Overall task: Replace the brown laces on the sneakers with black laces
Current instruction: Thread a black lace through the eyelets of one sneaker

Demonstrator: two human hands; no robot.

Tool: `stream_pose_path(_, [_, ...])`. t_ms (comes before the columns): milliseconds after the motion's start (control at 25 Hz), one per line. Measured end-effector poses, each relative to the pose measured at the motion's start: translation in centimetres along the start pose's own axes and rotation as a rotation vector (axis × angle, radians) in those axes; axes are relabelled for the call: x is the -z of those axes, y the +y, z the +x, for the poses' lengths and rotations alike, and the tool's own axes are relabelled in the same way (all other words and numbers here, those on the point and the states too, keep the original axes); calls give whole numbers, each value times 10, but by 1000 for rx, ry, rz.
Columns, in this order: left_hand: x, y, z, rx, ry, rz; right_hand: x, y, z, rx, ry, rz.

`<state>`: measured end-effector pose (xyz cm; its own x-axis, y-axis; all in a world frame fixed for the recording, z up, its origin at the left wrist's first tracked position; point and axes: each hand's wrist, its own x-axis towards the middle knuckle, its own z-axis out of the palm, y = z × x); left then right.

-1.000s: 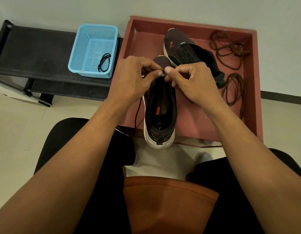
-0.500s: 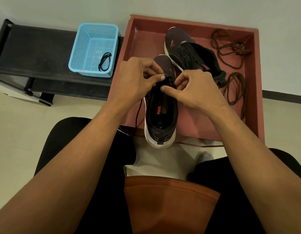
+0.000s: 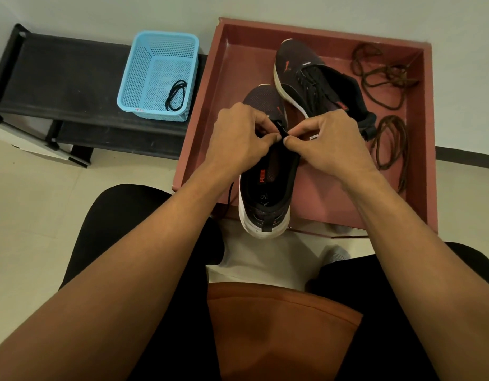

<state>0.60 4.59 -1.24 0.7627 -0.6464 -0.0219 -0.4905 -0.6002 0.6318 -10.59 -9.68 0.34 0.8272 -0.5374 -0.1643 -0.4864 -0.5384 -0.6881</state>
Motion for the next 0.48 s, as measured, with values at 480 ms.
stream_pose_path(480, [-2,-4,-1,113,-3,-73,-7,3,2,-36,-58,99])
